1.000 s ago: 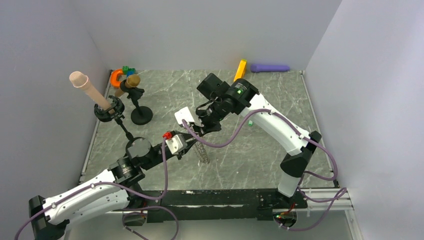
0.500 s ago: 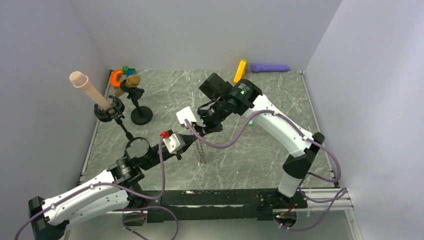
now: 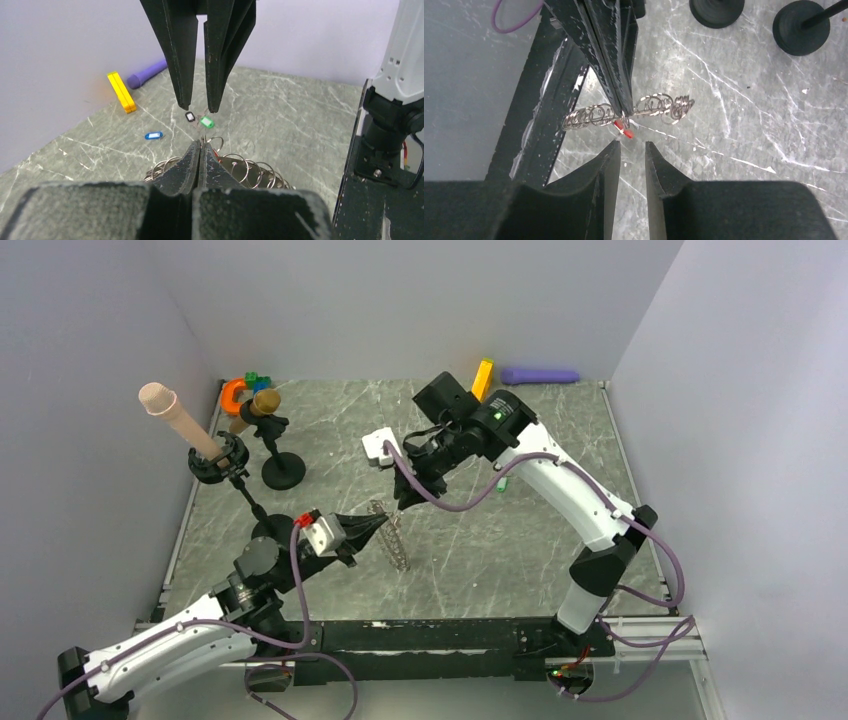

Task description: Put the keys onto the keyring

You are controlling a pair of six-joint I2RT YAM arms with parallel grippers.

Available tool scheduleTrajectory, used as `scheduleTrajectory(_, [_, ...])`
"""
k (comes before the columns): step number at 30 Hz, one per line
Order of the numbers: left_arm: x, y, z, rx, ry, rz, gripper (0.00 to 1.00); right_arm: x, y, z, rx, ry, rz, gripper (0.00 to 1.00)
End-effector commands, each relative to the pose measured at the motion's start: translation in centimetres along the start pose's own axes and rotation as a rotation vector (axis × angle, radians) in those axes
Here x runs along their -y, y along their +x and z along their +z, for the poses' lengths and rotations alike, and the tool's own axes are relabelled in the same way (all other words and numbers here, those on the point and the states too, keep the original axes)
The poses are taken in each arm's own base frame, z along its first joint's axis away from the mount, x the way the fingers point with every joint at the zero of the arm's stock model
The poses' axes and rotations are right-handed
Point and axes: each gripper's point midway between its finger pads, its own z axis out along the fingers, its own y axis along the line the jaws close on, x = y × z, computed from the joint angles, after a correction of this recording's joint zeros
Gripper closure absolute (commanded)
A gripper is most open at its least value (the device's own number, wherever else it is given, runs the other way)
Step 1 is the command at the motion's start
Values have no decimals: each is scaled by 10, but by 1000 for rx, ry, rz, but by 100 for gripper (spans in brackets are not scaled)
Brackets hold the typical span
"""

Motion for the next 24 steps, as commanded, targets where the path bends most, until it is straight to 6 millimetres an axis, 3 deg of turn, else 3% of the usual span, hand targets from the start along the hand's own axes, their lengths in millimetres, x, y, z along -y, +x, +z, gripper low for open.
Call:
scheduleTrajectory(1, [-6,-48,-2,198,-33,-35,100,-2,-23,-17,136,-5,9,71])
scheduleTrajectory(6, [-7,-55,-6,242,-40,-44,100,10,-20,-22,177,8,29,73])
scheduleTrajectory(19, [-23,-70,-21,421,-138,-131,100,-15,-39,-17,225,-97,-54,73])
scheduleTrajectory(24, [-25,-75,-22,469,-150,-152,100,-1,-38,-12,204,-47,-25,68])
